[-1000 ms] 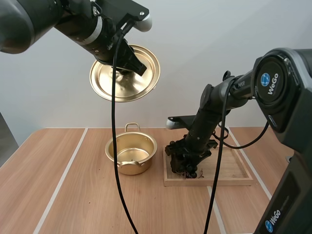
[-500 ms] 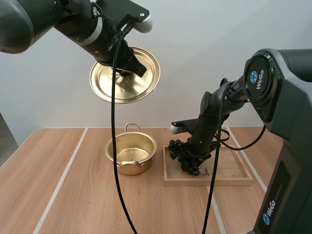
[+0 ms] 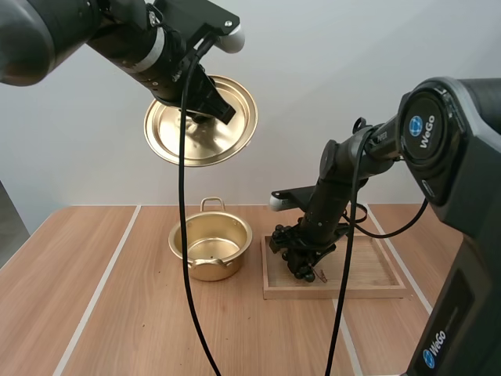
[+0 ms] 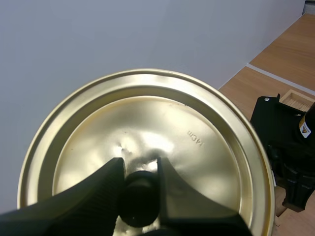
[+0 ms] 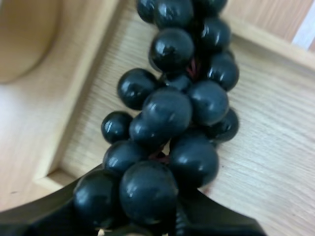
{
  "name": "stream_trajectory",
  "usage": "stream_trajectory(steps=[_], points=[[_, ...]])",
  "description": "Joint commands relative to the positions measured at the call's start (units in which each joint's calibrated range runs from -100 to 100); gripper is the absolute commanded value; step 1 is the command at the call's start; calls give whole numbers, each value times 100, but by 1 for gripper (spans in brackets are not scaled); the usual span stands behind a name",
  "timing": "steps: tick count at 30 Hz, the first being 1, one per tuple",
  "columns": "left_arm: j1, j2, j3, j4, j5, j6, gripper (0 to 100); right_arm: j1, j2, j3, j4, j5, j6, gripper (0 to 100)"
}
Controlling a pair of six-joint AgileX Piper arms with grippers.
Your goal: Open the pot, put the grape inside, and close it
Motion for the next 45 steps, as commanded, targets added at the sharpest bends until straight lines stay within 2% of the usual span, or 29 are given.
stream_trajectory(steps=[1,14,21,27,35,45], points=[[-5,-60,-50,-99,-42,-30,0,-2,-461,15,-13,116,1,0],[-5,-811,-210,-109,-513,-31,0,-2,-1839,15,-23,695,-42,0],[-5,-1335,-582,-132,-935,-66,0,-2,-2207,-79,8,733,-132,0],[-5,-1691,-757,-132,-1053,-149,0,15,-2207,-648,461,829,-306,0],[-5,-1971,-780,-132,-1682,-374,0,550,-2153,-1302,497,829,-239,0],[-5,-2024,-1163,-132,-1684,-511,0,1039,-1361,-1617,536,954,-230,0]])
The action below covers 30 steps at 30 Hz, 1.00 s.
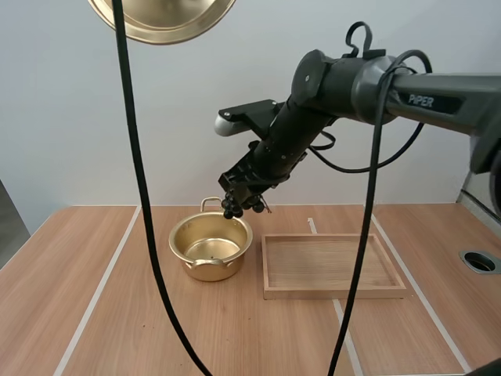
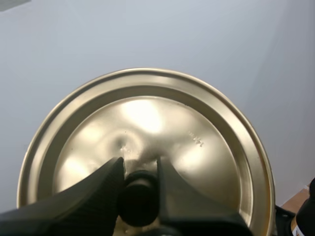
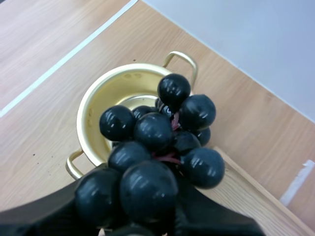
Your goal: Open the pot, put the grape inside, and close it
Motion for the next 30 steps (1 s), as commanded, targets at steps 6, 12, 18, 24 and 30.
stream_trajectory(steps=[6,12,18,24,30], points=[[-5,-45,-93,-119,-195,-90,0,260,684,-87,49,-366,-17,0],[-5,-45,-93,-119,-119,-90,0,453,1119,-99,49,-936,-30,0],[-5,-45,-93,-119,-17,-90,0,487,1484,-99,49,-1499,-30,0],[-5,-45,-93,-119,80,-90,0,487,1698,-99,49,-2174,-30,0],[-5,-45,-93,-119,80,-90,0,487,1895,-99,49,-2653,-30,0]])
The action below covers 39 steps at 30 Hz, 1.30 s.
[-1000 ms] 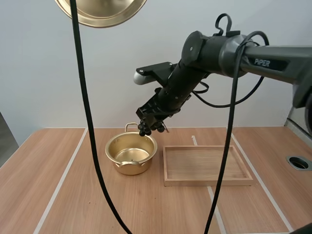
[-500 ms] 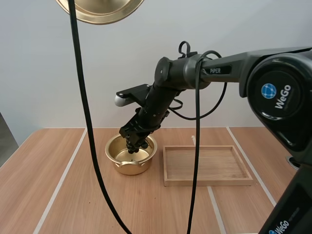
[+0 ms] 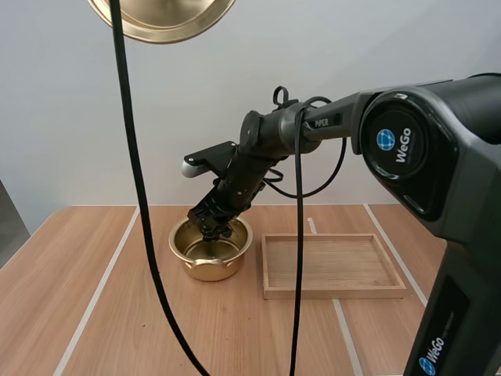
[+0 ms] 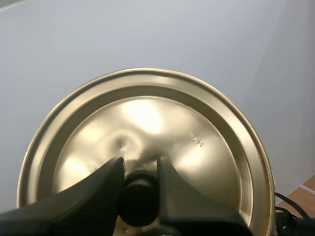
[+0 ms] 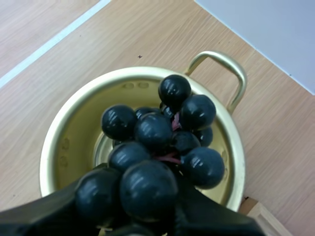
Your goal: Open the pot, put the grape inside, and close it
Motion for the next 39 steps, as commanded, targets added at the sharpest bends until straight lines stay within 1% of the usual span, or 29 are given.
stream_trajectory(steps=[1,6,12,26,32,39], points=[[-5,-45,-37,-95,-124,-60,0,9,84,-36,8,-275,-30,0],[-5,-32,-37,-95,-125,-60,0,9,358,-36,57,-303,-30,0],[-5,-32,-37,-95,-125,-60,0,9,614,-36,277,-108,-150,0],[-5,-32,-37,-60,-89,-60,0,9,817,-36,306,497,-150,0],[-5,-32,-37,-60,-31,-60,0,9,1098,-36,319,521,-150,0],[-5,-32,-37,-60,2,-60,0,9,1084,-36,356,467,-150,0]])
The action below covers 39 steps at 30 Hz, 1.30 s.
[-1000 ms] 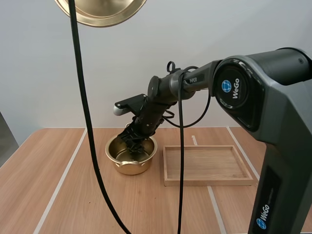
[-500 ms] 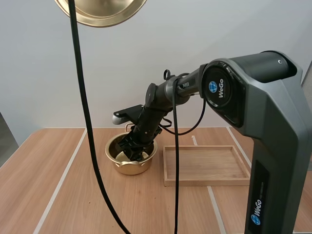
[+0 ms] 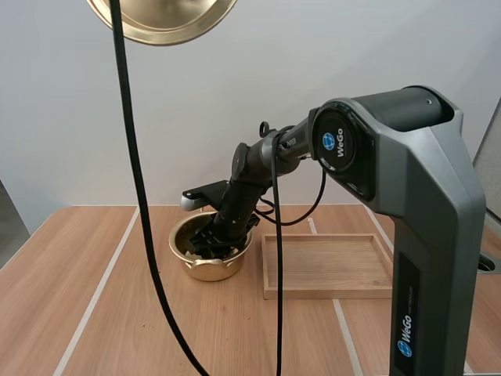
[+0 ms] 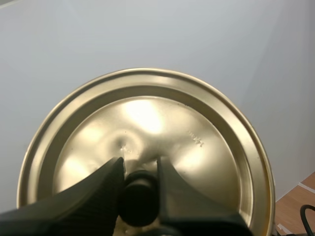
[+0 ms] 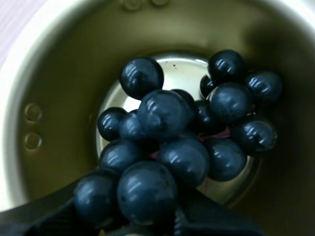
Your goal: Open the pot, put the grape inside, and close it
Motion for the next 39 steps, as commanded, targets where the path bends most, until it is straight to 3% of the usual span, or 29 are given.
stream_trajectory(steps=[1,2,4,8,9,13,33,39], points=[[-5,-32,-37,-60,-59,-60,0,-13,-33,-21,-25,-129,-27,0],[-5,-32,-37,-60,-59,-60,0,-13,-33,-21,-25,-129,-27,3],[-5,-32,-37,-60,-59,-60,0,-13,-33,-21,-25,-129,-27,26],[-5,-32,-37,-60,-59,-60,0,-13,-33,-21,-36,-129,-27,90],[-5,-32,-37,-60,-59,-60,0,-13,-33,-21,-36,-129,-27,99],[-5,-32,-37,-60,-59,-60,0,-13,-33,-21,-36,-129,-27,95],[-5,-32,-37,-60,-17,-60,0,-13,-1056,-340,-54,8,-18,95],[-5,-32,-37,16,161,-60,0,-13,-1619,-340,-732,8,251,95]])
